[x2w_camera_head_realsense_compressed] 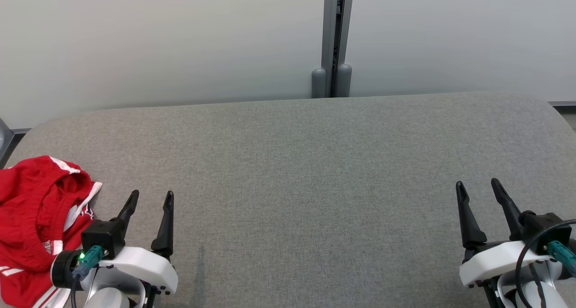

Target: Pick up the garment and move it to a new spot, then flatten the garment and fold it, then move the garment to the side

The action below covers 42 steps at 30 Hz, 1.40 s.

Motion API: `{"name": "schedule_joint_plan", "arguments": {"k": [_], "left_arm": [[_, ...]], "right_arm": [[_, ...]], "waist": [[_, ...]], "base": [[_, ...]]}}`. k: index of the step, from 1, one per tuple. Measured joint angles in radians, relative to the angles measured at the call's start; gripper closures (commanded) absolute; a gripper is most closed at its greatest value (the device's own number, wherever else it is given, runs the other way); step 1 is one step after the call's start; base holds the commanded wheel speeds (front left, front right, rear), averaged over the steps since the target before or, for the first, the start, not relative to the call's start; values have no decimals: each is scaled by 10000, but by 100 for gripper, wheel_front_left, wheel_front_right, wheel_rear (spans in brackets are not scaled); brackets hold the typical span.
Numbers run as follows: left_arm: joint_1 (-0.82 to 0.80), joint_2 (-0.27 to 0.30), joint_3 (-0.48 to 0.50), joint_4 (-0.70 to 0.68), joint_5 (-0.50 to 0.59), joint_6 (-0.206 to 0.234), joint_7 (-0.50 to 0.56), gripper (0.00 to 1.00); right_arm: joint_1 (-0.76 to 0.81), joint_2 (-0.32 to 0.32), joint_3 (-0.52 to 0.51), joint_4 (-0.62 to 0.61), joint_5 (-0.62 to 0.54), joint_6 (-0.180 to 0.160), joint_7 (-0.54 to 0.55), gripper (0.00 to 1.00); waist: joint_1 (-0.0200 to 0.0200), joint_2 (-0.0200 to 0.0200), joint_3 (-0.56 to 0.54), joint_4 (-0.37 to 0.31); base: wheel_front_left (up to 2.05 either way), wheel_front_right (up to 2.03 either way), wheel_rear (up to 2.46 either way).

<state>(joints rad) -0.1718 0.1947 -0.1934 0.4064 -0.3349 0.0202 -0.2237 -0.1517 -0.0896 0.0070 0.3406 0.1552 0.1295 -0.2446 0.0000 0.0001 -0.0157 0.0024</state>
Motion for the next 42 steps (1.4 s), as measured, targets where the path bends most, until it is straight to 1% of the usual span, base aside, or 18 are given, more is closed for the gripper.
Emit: {"name": "schedule_joint_plan", "arguments": {"k": [7, 14, 33, 37, 42], "left_arm": [[1, 0, -12, 107, -2, 19, 96, 0], [34, -105, -6, 100, -113, 153, 182, 0], [45, -61, -59, -23, -345, 270, 293, 0], [37, -27, -10, -92, -368, 353, 257, 0], [-8, 102, 157, -205, -437, 499, 176, 0]], "right_arm": [[-27, -10, 2, 44, 65, 0, -25, 0], [-34, -35, -6, 69, 180, 0, -17, 0], [-48, -77, -48, 38, 288, 0, 82, 0], [-79, -79, -75, -52, 307, 0, 119, 0], [-114, -75, -4, -353, 357, 0, 194, 0]], "waist": [[0, 0, 17, -15], [0, 0, 27, -24], [1, 0, 90, 35], [0, 0, 96, 135], [0, 0, 103, 446]], "base": [[0, 0, 0], [0, 0, 0], [0, 0, 0], [0, 0, 0], [0, 0, 0]]}}
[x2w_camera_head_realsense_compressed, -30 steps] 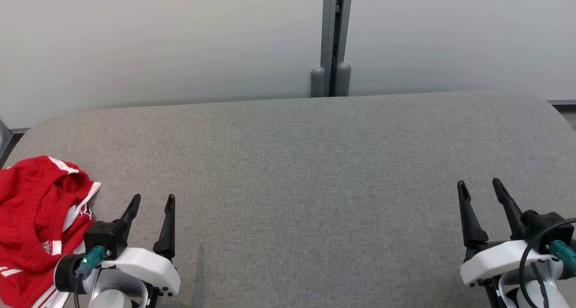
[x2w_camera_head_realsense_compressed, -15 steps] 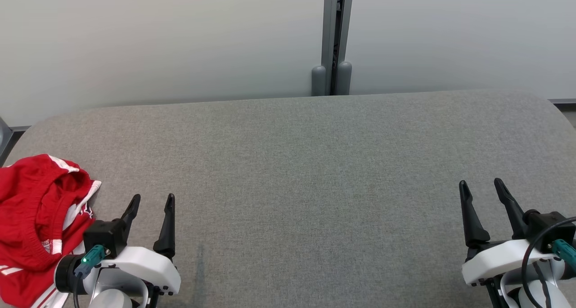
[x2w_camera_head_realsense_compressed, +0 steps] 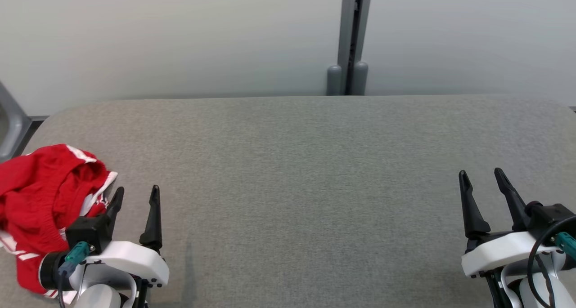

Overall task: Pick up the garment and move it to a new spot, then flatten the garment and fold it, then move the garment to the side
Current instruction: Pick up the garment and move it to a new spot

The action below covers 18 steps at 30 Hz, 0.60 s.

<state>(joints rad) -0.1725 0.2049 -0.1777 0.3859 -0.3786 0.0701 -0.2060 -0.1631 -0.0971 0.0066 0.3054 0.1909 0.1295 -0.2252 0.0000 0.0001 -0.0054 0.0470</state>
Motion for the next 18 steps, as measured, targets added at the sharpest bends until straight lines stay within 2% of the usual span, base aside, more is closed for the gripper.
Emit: {"name": "schedule_joint_plan", "arguments": {"k": [18], "left_arm": [[45, 504, 882, -748, -416, 541, -159, 0]], "right_arm": [[-108, 100, 508, -1095, 148, 0, 642, 0]], "waist": [[0, 0, 51, 2135]], "base": [[0, 0, 0]]}}
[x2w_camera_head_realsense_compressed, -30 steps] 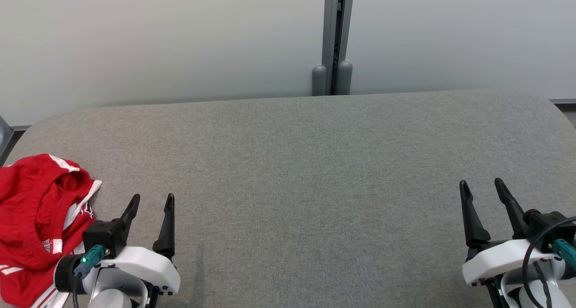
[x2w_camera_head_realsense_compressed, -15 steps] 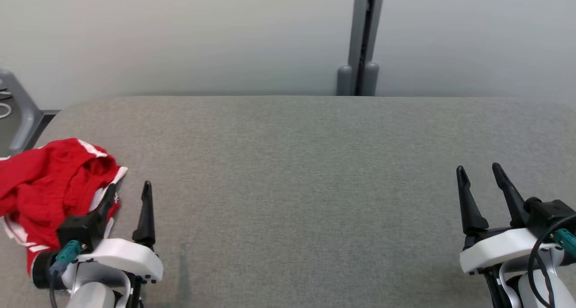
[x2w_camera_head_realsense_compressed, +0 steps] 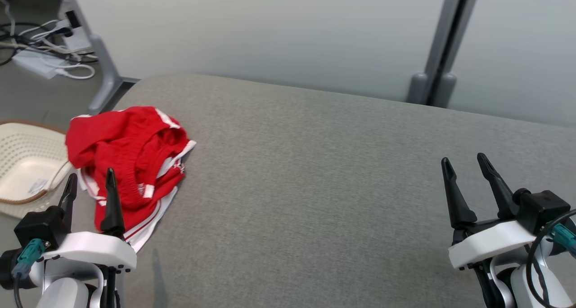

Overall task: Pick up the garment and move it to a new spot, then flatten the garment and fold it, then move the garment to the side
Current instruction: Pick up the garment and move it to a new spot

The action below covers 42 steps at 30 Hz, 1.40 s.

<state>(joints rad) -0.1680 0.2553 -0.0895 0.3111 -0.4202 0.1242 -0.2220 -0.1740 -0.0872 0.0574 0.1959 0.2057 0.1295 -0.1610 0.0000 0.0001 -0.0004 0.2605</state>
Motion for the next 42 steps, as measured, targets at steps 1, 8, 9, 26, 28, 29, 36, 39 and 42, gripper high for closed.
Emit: {"name": "schedule_joint_plan", "arguments": {"k": [1, 8, 9, 26, 28, 29, 36, 39, 42], "left_arm": [[12, 13, 10, -42, -13, 6, 0, 0], [208, 104, 8, -151, -40, 88, 17, 0], [216, 107, 2, -161, -44, 88, 17, 0], [155, 113, -121, -90, -159, 98, 0, 0], [148, 109, -142, -90, -159, 104, -4, 0], [136, 107, -146, -90, -159, 105, -31, 0], [-567, 82, -157, -40, -173, 173, -75, 0], [-1208, 92, -213, 155, -284, -33, 10, 0], [-1853, 17, -322, 566, -487, -282, 359, 0]], "right_arm": [[-1, 12, 13, -25, 48, 0, 31, 0], [-31, 0, 117, 29, 48, 0, 127, 0], [-35, 0, 127, 44, 46, 0, 128, 0], [-131, -10, 117, 138, 54, 0, 100, 0], [-190, -31, 109, 128, 54, 0, 111, 0], [-216, -48, 105, 117, 52, 0, 113, 0], [-442, -119, 117, -176, -50, 0, 337, 0], [-615, -184, 128, -372, -153, 0, 500, 0], [-786, -268, 123, -610, -236, 0, 688, 0]], "waist": [[0, 0, 9, 130], [0, 0, 86, 966], [0, 0, 96, 1024], [0, 0, 279, 1231], [0, 0, 321, 1232], [0, 0, 349, 1230], [0, 0, 793, 1127], [0, 0, 1135, 1019], [0, 0, 1557, 890]], "base": [[0, 0, 0], [0, 0, 0], [0, 0, 0], [0, 0, 0], [0, 0, 0], [0, 0, 0], [0, 0, 0], [0, 0, 0], [0, 0, 0]]}}
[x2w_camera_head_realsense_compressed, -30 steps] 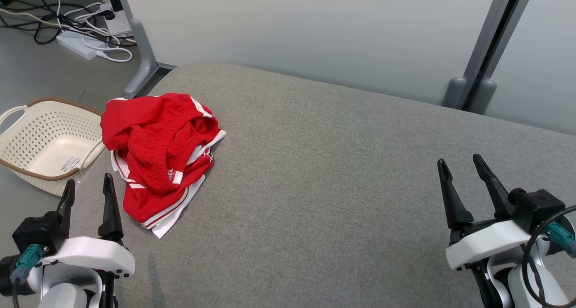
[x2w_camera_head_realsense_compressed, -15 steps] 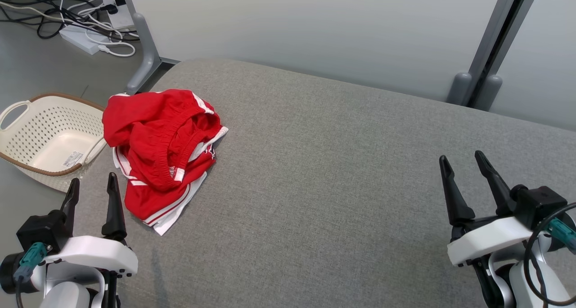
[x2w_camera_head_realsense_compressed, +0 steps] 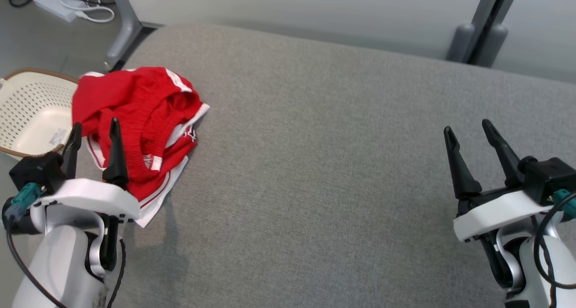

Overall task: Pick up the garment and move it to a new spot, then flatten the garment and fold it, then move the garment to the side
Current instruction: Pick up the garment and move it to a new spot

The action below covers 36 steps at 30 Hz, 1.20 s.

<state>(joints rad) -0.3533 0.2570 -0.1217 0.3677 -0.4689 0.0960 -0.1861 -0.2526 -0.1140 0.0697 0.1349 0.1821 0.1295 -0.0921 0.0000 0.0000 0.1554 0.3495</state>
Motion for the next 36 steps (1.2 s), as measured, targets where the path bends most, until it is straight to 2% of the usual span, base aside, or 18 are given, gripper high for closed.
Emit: {"name": "schedule_joint_plan", "arguments": {"k": [6, 13, 20, 21, 22, 23, 29, 36], "left_arm": [[-962, -169, -52, 1645, -522, -449, 625, 0], [-1589, -228, 15, 3544, -780, -686, 619, 0], [-2130, -387, -58, 4951, -951, -1062, 520, 0], [-2202, -389, -71, 5093, -949, -1095, 445, 31], [-2275, -397, -88, 5177, -947, -1097, 311, 94], [-2339, -397, -96, 5237, -940, -1104, 192, 100], [-2490, -102, -98, 5210, -725, -1062, -389, 100], [-2416, 395, -84, 3628, -205, -619, -658, 100]], "right_arm": [[-314, -161, -19, -389, -146, 0, 299, 0], [-490, -280, -94, -627, -159, 0, 497, 0], [-566, -336, -136, -773, -161, 0, 616, 0], [-574, -330, -125, -775, -159, 0, 616, 0], [-574, -326, -127, -771, -159, 0, 616, 0], [-575, -318, -125, -761, -157, 0, 614, 0], [-528, -222, -274, -589, -128, 0, 483, 0], [-321, -92, -537, -407, -46, 0, 192, 0]], "waist": [[0, 0, 900, -295], [0, 0, 1650, -532], [0, 0, 1900, -548], [0, 0, 1900, -553], [0, 0, 1891, -556], [0, 0, 1872, -559], [0, 0, 1572, -581], [0, 0, 1040, -613]], "base": [[0, 0, 0], [0, 0, 0], [0, 0, 0], [0, 0, 0], [0, 0, 0], [0, 0, 0], [0, 0, 0], [0, 0, 0]]}}
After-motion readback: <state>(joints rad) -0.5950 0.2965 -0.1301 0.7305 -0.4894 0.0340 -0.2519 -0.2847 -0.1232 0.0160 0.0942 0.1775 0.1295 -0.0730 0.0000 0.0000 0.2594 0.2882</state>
